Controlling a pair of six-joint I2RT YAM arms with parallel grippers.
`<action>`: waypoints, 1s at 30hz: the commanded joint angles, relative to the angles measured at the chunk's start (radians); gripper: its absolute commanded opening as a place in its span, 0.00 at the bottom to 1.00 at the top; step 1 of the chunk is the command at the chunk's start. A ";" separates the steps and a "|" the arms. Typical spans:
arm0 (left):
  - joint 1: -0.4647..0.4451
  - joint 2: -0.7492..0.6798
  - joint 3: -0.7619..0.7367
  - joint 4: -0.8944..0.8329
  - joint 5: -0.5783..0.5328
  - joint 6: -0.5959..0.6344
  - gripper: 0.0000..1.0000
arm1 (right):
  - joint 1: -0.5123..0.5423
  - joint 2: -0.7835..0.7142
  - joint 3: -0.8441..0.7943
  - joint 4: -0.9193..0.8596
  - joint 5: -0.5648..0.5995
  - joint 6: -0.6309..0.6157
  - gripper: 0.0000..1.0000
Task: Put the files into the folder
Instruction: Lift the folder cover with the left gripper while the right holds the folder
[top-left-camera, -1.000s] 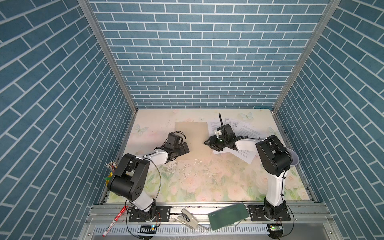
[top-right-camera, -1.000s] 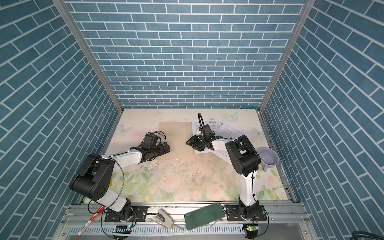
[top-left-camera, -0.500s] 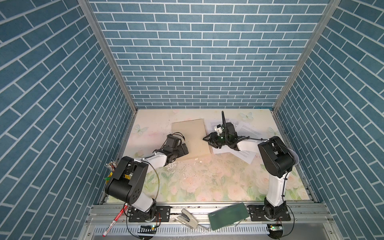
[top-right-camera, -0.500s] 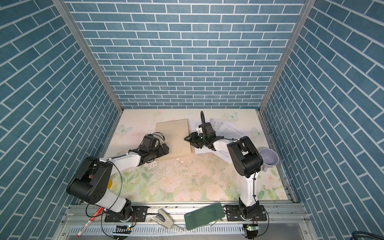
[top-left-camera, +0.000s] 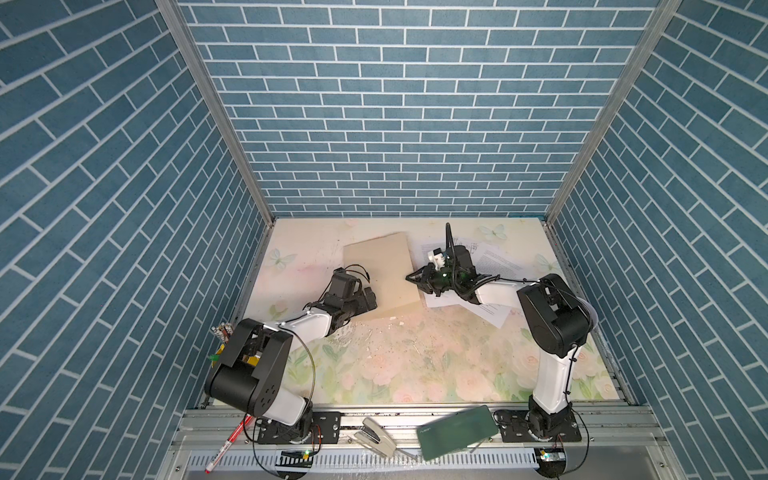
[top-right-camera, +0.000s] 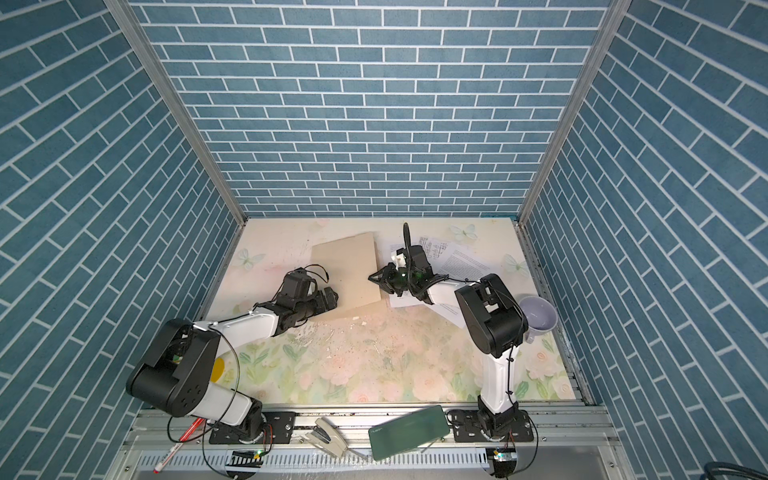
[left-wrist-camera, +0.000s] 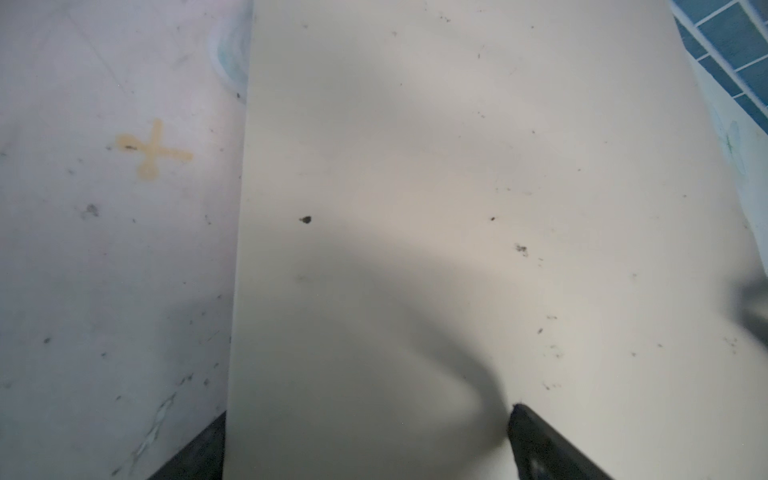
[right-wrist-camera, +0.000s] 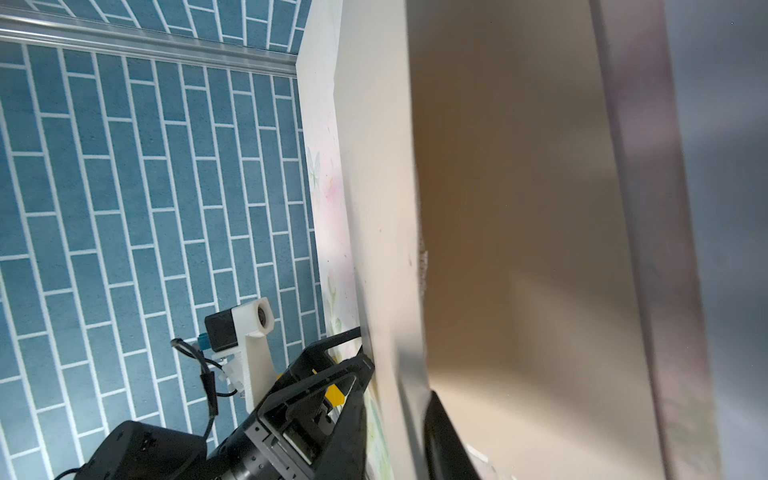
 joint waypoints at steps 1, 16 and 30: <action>-0.023 -0.050 -0.009 -0.048 -0.074 0.053 1.00 | 0.008 -0.042 -0.021 0.025 0.002 0.008 0.18; -0.432 -0.250 -0.104 -0.020 -0.624 0.314 1.00 | 0.001 -0.040 0.001 0.011 0.017 0.003 0.08; -0.715 -0.037 -0.075 0.119 -0.888 0.567 1.00 | -0.005 -0.047 0.013 0.054 0.006 0.044 0.08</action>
